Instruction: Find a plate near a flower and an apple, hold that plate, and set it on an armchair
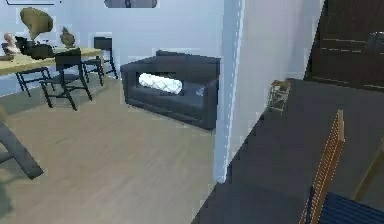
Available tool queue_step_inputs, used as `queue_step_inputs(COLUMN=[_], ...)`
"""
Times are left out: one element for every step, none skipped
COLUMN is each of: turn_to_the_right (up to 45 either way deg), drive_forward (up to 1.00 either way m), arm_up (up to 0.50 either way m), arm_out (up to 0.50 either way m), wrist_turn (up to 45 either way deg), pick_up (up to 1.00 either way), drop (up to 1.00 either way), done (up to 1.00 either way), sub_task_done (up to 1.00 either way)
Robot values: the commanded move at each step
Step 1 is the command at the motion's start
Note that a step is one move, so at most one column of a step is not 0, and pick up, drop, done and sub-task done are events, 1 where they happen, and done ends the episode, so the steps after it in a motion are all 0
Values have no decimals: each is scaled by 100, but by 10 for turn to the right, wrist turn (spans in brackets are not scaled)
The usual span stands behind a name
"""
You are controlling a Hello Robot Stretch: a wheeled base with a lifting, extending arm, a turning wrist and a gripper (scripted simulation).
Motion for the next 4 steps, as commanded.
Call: queue_step_inputs(turn_to_the_right=[450,0,-240,0], drive_forward=[0,50,0,0], arm_up=[0,0,0,50], arm_out=[0,0,0,0], wrist_turn=[0,0,0,0], pick_up=[0,0,0,0], drop=[0,0,0,0], done=[0,0,0,0], sub_task_done=[0,0,0,0])
